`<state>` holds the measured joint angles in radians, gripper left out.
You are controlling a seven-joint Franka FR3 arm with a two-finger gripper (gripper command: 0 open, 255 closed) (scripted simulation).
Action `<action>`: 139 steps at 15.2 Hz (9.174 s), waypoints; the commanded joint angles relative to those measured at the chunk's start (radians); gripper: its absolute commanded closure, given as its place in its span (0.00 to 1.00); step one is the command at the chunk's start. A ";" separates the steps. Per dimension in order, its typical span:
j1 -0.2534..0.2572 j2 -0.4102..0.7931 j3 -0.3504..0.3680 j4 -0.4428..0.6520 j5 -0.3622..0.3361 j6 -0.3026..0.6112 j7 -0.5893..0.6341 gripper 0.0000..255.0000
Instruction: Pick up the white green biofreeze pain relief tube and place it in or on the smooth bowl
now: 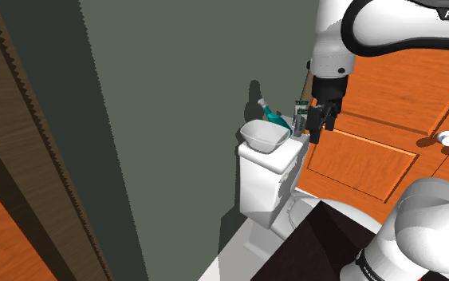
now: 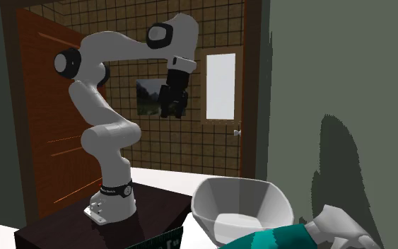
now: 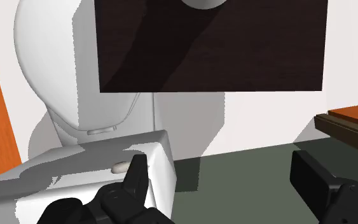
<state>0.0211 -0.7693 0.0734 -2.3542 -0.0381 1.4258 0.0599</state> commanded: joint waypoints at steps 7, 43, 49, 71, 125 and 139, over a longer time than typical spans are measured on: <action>-0.015 0.024 -0.152 -0.026 -0.118 0.103 -0.231 0.00; -0.025 0.996 -0.742 0.610 0.224 0.562 -1.475 0.00; -0.027 1.003 -0.740 0.597 0.230 0.581 -1.478 0.00; -0.027 0.983 -0.747 0.696 0.211 0.467 -1.462 1.00; 0.270 0.765 -0.564 0.696 0.033 0.305 -0.948 1.00; 0.271 0.754 -0.563 0.557 0.027 0.434 -0.943 1.00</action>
<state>0.2926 -0.0153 -0.4892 -1.7964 -0.0115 1.8587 -0.8833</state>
